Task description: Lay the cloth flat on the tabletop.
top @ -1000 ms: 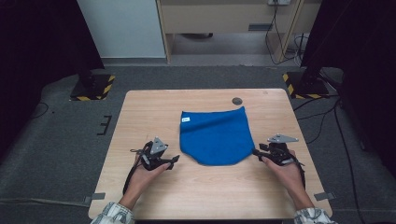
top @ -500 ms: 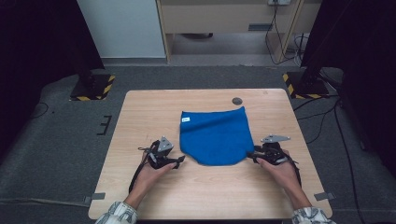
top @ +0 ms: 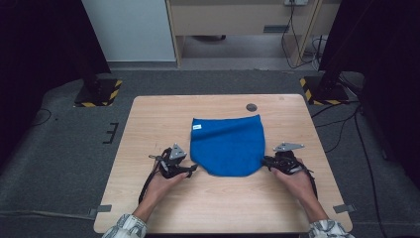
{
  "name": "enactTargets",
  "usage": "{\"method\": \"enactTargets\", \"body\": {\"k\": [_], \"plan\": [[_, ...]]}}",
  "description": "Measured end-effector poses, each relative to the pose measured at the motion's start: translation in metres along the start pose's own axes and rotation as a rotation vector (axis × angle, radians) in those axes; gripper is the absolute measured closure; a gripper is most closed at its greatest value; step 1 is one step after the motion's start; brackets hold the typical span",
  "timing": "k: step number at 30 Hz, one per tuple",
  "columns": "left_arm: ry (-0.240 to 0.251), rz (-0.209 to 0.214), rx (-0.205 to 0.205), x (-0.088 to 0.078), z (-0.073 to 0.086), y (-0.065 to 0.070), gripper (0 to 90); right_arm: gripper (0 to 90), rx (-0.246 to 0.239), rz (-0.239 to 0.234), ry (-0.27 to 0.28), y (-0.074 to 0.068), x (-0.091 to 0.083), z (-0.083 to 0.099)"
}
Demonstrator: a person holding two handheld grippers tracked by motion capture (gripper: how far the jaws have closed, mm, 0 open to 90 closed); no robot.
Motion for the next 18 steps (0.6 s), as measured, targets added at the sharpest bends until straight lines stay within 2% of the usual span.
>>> {"method": "enactTargets", "body": {"k": [3, 8, 11, 15, 16, 18], "plan": [[-0.008, 0.002, 0.007, 0.0022, -0.0005, 0.0014, 34.4, 86.6, -0.009, -0.002, 0.009, -0.0022, -0.0013, -0.0025], [-0.018, 0.0, 0.02, 0.0049, -0.0011, 0.0023, 38.3, 88.1, -0.019, -0.012, 0.018, -0.0058, -0.0055, -0.0038], [-0.019, -0.009, 0.037, 0.0059, -0.0022, 0.0021, 44.0, 88.1, -0.019, -0.015, 0.02, -0.007, -0.0054, -0.0038], [-0.007, -0.015, 0.027, 0.0067, -0.005, 0.0021, 51.1, 88.1, -0.018, -0.019, 0.024, -0.0071, -0.0056, -0.0045], [0.001, -0.019, 0.038, 0.0061, -0.0073, 0.0018, 56.0, 88.0, -0.015, -0.02, 0.024, -0.0076, -0.0054, -0.0046], [0.008, -0.007, 0.039, 0.0056, -0.0079, 0.0015, 60.3, 88.1, -0.014, -0.02, 0.029, -0.0077, -0.0059, -0.0051]]}}
Point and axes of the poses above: each handheld gripper's, and its own axes: x roughly forward along the jaws, z roughly out of its underside, y roughly to its right, the point moved 4 cm from there along x, roughly forward along the jaws, and after that the axes turned 5 degrees about -x, right-handed, at the moved point
